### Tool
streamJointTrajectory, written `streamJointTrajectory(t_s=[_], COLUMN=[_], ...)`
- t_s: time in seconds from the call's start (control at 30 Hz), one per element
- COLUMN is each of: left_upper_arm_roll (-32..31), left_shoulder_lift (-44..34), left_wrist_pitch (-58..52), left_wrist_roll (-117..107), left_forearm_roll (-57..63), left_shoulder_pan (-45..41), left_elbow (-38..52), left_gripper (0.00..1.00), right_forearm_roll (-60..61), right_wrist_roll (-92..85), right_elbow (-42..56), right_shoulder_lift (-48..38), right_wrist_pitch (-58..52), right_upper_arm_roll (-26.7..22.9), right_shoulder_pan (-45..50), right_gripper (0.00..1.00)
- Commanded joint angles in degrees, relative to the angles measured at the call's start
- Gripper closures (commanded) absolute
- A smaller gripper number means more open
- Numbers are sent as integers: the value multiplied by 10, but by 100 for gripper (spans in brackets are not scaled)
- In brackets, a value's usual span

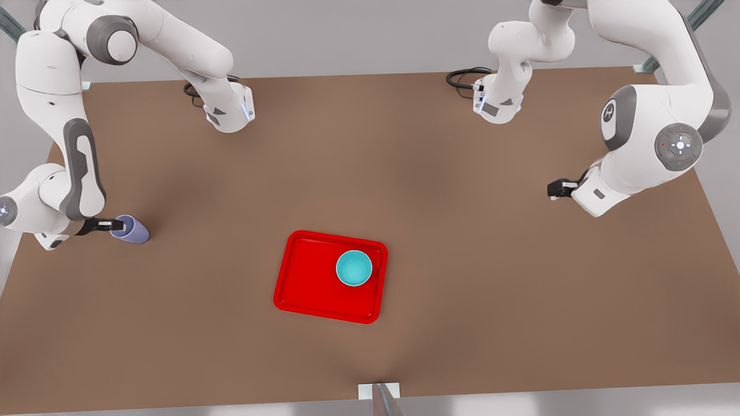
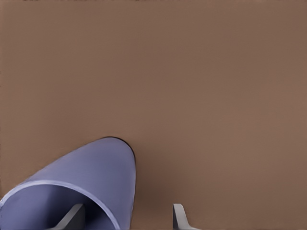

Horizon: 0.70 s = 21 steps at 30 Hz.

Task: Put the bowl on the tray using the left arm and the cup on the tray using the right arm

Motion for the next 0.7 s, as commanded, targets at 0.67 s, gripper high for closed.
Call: streamJointTrajectory(t_s=[0.67], left_upper_arm_roll=[11], left_shoulder_lift=[-3], left_wrist_pitch=[1], left_wrist_roll=[1], left_forearm_roll=[-6], left_shoulder_pan=[1], left_elbow=[0], left_gripper=[0], right_forearm_roll=[3], right_wrist_roll=[-2], right_elbow=[8], right_shoulder_lift=[3], right_wrist_pitch=[11], right_upper_arm_roll=[0], right_shoulder_pan=[3], right_gripper=[79])
